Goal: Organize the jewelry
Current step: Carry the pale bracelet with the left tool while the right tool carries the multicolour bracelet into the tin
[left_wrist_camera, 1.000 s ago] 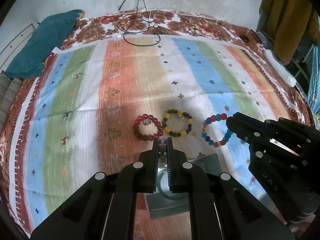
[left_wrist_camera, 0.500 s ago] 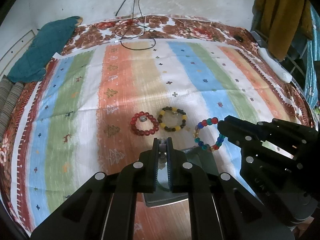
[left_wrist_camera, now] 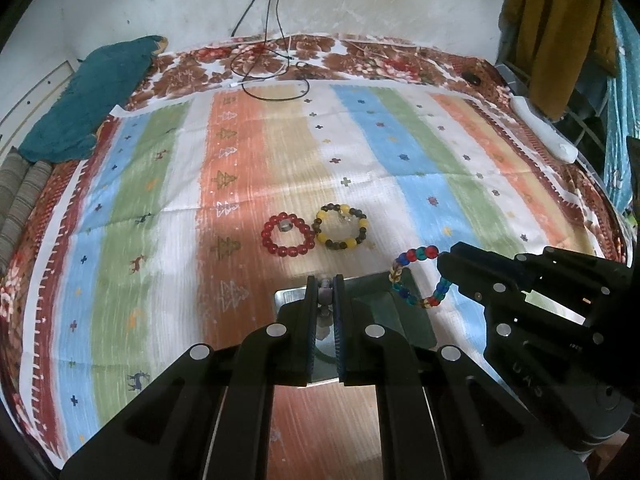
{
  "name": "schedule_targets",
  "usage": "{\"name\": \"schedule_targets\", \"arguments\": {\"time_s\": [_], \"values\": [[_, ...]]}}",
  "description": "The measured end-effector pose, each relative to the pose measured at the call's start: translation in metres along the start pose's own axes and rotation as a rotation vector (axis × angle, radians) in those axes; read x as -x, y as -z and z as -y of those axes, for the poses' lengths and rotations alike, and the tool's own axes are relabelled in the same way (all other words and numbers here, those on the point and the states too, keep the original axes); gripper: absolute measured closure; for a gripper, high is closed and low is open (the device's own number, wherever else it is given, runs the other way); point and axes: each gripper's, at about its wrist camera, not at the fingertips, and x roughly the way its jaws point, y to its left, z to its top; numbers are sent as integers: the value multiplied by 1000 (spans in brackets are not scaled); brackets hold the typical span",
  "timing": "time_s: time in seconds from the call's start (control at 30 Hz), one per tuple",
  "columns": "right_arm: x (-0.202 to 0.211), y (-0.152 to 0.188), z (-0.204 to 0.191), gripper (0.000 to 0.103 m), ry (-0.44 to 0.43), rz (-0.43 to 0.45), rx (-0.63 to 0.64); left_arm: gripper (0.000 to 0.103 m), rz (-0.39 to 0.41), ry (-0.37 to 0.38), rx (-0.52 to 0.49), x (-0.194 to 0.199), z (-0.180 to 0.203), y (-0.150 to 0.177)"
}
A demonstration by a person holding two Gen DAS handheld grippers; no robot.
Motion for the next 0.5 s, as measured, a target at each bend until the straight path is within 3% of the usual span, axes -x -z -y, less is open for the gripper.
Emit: {"name": "schedule_targets", "arguments": {"time_s": [0.5], "values": [[10, 10, 2, 93, -43, -1, -22, 96, 7, -2, -6, 7, 1, 10]]}}
